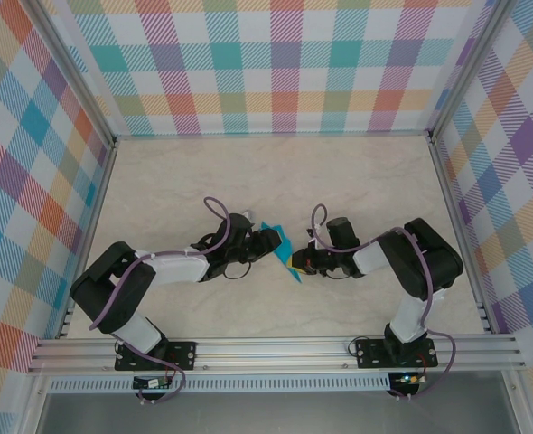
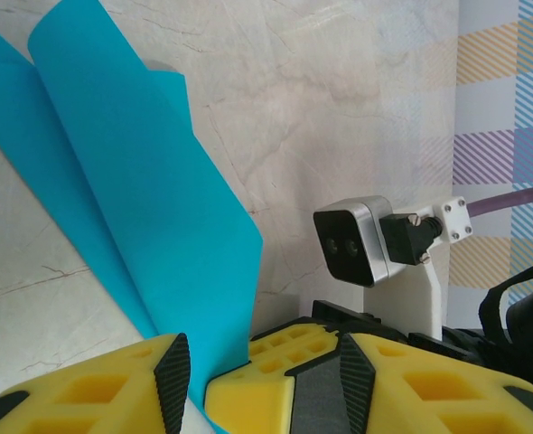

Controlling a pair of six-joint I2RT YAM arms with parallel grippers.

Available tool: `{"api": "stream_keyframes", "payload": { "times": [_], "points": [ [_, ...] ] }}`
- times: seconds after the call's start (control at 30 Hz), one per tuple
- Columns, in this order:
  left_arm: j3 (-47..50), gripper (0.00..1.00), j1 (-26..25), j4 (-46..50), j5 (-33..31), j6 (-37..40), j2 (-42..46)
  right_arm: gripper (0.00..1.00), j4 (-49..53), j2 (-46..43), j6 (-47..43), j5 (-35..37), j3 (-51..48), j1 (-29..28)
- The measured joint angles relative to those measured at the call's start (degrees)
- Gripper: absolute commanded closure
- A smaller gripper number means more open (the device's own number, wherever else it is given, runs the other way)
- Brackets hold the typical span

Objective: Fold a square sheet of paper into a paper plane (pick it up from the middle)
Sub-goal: Fold the wing for the fifth time at the center of the table.

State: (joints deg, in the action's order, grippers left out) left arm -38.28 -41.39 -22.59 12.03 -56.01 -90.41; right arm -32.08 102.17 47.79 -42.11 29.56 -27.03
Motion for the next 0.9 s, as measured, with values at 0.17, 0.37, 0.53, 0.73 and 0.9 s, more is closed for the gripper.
{"api": "stream_keyframes", "payload": {
  "times": [0.17, 0.37, 0.53, 0.73, 0.9],
  "points": [
    [0.0, 0.5, -0.02, -0.04, 0.59, 0.17, -0.44, 0.98, -0.42, 0.24, 1.09, -0.76, 0.0, 0.39],
    [-0.72, 0.51, -0.17, -0.26, 1.53, 0.61, -2.19, 0.98, 0.0, 0.28, 2.1, -1.55, 0.0, 0.55],
    [-2.51, 0.51, -0.28, -2.62, 2.12, 0.79, -5.22, 0.99, 0.68, 0.28, 2.45, -1.86, 0.17, 0.7],
    [-5.51, 0.51, -0.81, -4.98, 2.56, 1.07, -8.5, 0.99, 1.55, 0.76, 2.8, -2.8, 0.83, 0.76],
    [-6.19, 0.5, -0.92, -7.02, 3.26, 1.4, -11.1, 0.99, 1.66, 0.92, 3.26, -3.21, 0.94, 0.81]
  ]
}}
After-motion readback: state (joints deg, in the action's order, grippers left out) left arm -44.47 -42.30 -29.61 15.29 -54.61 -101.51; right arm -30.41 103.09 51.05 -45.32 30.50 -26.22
